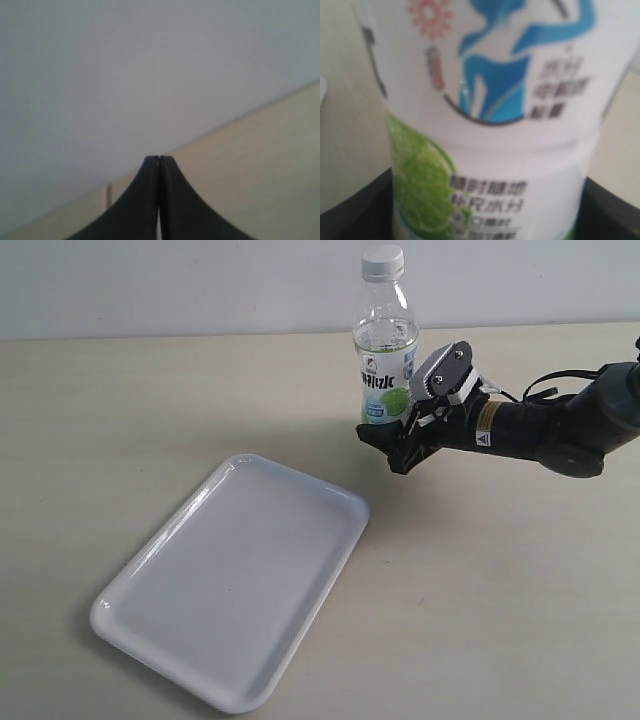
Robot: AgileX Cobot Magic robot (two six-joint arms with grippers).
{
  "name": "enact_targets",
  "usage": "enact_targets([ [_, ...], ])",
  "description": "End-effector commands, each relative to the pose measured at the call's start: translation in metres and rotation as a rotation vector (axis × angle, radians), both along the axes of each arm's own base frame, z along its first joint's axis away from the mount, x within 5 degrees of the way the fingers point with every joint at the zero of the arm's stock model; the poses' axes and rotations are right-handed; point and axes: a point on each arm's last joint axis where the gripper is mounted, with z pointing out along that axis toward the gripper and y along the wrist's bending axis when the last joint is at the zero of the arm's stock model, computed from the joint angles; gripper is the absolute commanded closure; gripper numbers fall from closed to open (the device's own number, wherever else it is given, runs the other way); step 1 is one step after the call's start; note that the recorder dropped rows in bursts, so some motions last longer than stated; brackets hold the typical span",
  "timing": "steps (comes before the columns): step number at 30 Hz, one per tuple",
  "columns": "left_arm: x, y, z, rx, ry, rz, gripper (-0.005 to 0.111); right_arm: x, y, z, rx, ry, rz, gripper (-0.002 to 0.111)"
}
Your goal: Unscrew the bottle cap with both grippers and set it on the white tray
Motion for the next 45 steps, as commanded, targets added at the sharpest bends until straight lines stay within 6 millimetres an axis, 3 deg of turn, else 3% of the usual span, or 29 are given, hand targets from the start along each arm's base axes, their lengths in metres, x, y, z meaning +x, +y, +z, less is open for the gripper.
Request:
enact_targets([
  [1,0.033,0.011,-0.024,0.252,0.408,0.157,0.107,0.003,0.001,0.011,0.030,-0.034,-0.006,0.108],
  [5,0.051,-0.025,-0.037,0.203,0.637,-0.107,0.107,0.003,0.000,0.011,0.027,-0.036,-0.006,0.108],
  [13,0.082,-0.128,-0.021,-0.107,0.402,-0.538,0.107,0.003,-0.001,0.008,-0.058,-0.070,0.013,0.108],
  [20,0.098,-0.204,-0.029,-0.126,0.519,-0.787,0.107,0.004,-0.002,0.004,-0.076,-0.072,0.006,0.108],
  [27,0.117,-0.228,-0.038,-0.131,0.695,-0.869,0.107,0.003,-0.003,-0.006,-0.125,-0.088,0.021,0.108],
  [34,0.124,-0.235,-0.043,-0.177,0.683,-0.862,0.105,0.003,-0.003,-0.005,-0.122,-0.087,0.015,0.108],
  [36,0.126,-0.236,-0.042,-0.184,0.663,-0.858,0.099,0.003,-0.003,-0.005,-0.122,-0.087,0.013,0.108],
  [45,0.119,-0.245,-0.040,-0.201,0.665,-0.891,0.053,0.004,-0.004,-0.006,-0.126,-0.078,-0.002,0.108],
])
